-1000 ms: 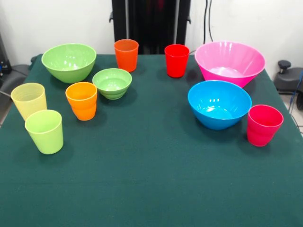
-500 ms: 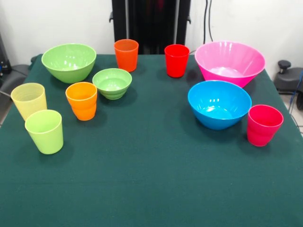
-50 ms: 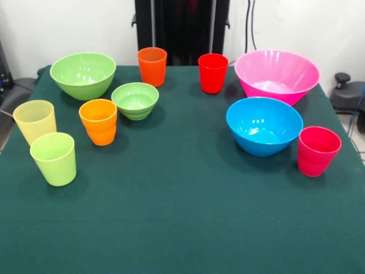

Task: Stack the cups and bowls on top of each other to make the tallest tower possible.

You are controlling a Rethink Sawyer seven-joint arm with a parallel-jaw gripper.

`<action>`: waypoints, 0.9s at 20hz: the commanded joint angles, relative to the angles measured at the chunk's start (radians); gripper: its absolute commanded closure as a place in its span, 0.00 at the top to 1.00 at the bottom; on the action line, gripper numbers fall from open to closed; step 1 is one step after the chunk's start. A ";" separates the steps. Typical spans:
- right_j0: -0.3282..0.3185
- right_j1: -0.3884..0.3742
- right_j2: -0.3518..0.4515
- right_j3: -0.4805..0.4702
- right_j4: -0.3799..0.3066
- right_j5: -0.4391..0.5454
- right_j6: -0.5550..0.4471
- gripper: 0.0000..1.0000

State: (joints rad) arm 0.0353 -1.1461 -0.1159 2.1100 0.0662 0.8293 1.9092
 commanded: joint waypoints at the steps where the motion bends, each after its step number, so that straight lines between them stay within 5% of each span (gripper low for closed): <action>1: -0.024 0.148 0.061 0.025 -0.016 -0.163 0.119 1.00; 18: -0.026 0.238 0.056 0.027 -0.012 -0.267 0.116 1.00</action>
State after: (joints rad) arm 0.0164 -0.9723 -0.1131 2.1111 0.0671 0.6331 1.9092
